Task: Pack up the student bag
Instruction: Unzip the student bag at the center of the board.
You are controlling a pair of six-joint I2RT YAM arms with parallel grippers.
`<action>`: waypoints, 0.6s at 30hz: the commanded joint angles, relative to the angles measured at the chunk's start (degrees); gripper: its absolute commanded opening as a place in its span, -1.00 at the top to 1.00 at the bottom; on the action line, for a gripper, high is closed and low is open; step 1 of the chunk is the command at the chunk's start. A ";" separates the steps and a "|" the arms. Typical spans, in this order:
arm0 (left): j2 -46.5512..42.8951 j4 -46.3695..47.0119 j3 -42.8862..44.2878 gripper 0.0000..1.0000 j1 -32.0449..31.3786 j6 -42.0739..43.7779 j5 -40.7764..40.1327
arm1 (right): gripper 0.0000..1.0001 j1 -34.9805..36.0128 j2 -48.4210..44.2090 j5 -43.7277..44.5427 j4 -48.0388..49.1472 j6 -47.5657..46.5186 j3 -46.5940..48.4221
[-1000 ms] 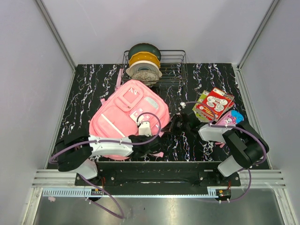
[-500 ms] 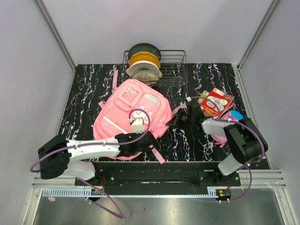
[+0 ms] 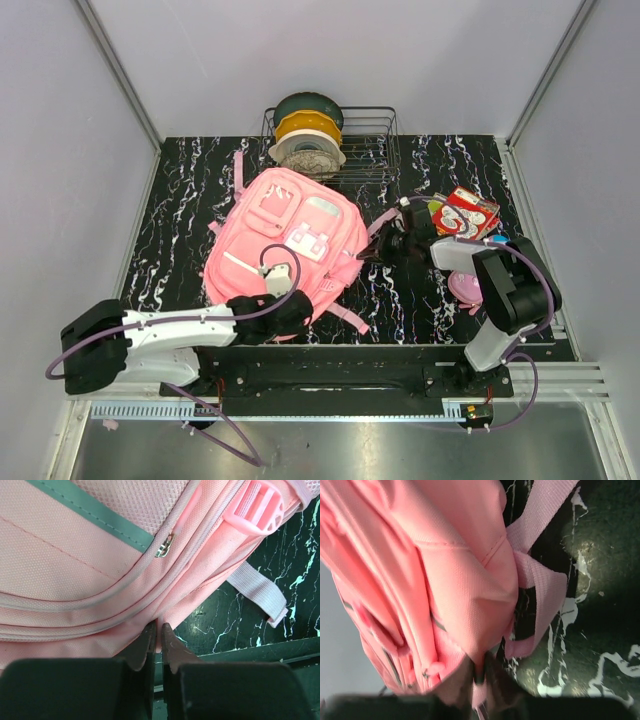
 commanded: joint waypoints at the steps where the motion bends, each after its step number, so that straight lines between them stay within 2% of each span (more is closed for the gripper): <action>1: 0.06 -6.05 1.31 1.00 -0.72 2.04 0.72 | 0.29 -3.13 -3.17 0.63 4.22 -2.48 2.45; 2: 0.67 -5.96 2.10 1.00 -0.80 2.74 0.54 | -0.21 -3.13 -5.11 0.09 3.53 -2.30 0.61; 4: 1.20 -5.79 5.09 1.00 -1.24 3.53 0.02 | -0.39 -3.04 -12.46 0.53 -0.14 -1.86 -1.42; 7: 2.25 -5.00 9.13 1.00 -1.42 5.73 -0.60 | -0.43 -3.04 -21.71 0.00 -6.13 -0.55 -4.75; 12: 4.63 -4.03 17.03 1.00 -2.30 11.17 -1.30 | -0.34 -0.68 -32.79 -4.31 -4.12 10.69 -13.90; 18: 5.86 -4.29 21.80 1.00 -3.53 14.52 -2.36 | -0.31 7.14 -35.36 -0.09 -0.80 17.47 -15.84</action>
